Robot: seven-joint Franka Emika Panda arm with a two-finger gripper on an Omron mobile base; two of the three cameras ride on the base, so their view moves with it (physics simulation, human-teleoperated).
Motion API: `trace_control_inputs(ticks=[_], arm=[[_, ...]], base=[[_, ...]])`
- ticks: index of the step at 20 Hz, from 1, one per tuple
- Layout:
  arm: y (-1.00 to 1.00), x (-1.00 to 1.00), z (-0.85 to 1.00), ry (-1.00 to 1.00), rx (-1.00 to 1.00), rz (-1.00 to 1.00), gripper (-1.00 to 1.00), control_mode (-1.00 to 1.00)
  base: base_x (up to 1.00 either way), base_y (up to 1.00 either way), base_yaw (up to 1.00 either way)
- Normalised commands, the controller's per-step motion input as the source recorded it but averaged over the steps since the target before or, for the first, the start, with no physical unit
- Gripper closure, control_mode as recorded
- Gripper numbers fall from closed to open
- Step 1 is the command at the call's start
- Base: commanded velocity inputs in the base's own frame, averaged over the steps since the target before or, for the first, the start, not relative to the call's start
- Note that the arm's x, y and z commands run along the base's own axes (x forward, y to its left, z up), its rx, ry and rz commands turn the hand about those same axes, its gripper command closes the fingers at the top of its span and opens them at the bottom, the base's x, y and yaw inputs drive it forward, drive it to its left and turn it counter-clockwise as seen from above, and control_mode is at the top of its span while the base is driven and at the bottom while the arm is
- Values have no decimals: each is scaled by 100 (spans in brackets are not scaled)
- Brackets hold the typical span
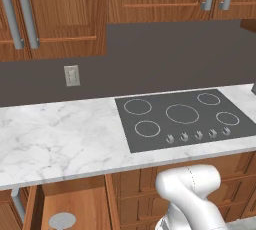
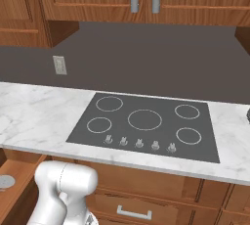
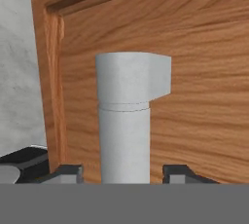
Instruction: Take the pizza cutter from the drawer on the left and place it on the dining counter for cutting.
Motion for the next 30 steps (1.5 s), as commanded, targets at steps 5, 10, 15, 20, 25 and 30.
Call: trace_control_inputs(ticks=[5,10,15,20,25,30], arm=[[0,-1,0,0,0,0,-100,-100],[1,-30,0,0,0,0,-100,-100],[3,-80,0,-3,0,-1,-100,-100],[0,-83,19,-7,0,-9,-100,-100],[0,-87,48,-9,0,-12,-100,-100],[0,-68,70,-4,0,-11,-100,-100]], base=[[0,0,0],[0,0,0],[0,0,0],[0,0,0],[0,0,0],[0,0,0]])
